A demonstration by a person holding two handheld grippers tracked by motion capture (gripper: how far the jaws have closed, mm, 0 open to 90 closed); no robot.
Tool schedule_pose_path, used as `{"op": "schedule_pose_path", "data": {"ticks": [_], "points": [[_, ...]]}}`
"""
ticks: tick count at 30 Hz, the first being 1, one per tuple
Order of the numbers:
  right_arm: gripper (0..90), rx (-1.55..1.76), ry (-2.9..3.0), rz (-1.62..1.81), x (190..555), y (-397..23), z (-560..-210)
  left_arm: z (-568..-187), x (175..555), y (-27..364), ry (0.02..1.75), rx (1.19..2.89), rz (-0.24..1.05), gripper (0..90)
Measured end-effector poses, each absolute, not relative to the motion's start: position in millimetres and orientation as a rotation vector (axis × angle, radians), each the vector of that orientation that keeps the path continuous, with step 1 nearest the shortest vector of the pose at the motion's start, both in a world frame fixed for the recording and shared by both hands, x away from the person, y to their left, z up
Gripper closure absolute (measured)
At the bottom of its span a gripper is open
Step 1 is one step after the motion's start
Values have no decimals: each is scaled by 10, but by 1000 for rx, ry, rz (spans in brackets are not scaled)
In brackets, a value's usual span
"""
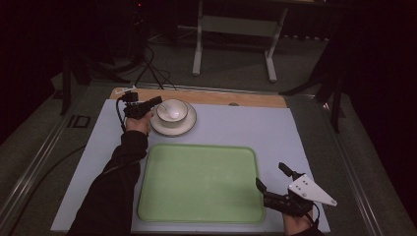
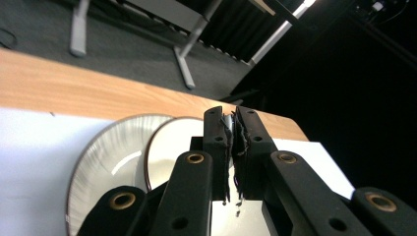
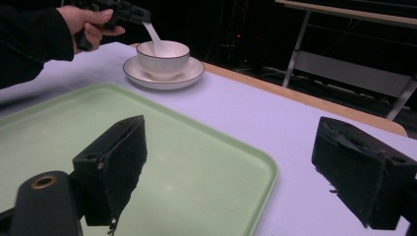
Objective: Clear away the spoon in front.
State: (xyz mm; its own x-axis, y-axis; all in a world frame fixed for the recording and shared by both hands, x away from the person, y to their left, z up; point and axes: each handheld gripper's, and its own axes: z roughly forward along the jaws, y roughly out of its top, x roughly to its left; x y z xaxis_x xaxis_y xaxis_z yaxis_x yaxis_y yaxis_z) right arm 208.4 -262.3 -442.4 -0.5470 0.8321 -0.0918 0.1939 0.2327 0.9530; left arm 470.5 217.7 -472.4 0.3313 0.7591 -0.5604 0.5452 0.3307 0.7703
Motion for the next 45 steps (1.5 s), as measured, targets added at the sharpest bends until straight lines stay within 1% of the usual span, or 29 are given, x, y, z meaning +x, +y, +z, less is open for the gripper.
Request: {"op": "schedule_pose_path", "data": {"ticks": [9, 24, 29, 36, 45], "points": [[131, 942, 1897, 1334, 2090, -2617, -4427, -4430, 4620, 2263, 1303, 1371, 245, 852], [132, 947, 1903, 1332, 2098, -2602, -4432, -4084, 4376, 2313, 1216, 1453, 200, 852], [132, 944, 1906, 1335, 2097, -2595, -4432, -3972, 4270, 2337, 1193, 1496, 203, 852], [132, 938, 1901, 1343, 2093, -2591, -4429, -3876, 4143, 2395, 1175, 1529, 191, 852], [132, 933, 1902, 1336, 2097, -2579, -4431, -3777, 3943, 2412, 1130, 1621, 144, 852]]}}
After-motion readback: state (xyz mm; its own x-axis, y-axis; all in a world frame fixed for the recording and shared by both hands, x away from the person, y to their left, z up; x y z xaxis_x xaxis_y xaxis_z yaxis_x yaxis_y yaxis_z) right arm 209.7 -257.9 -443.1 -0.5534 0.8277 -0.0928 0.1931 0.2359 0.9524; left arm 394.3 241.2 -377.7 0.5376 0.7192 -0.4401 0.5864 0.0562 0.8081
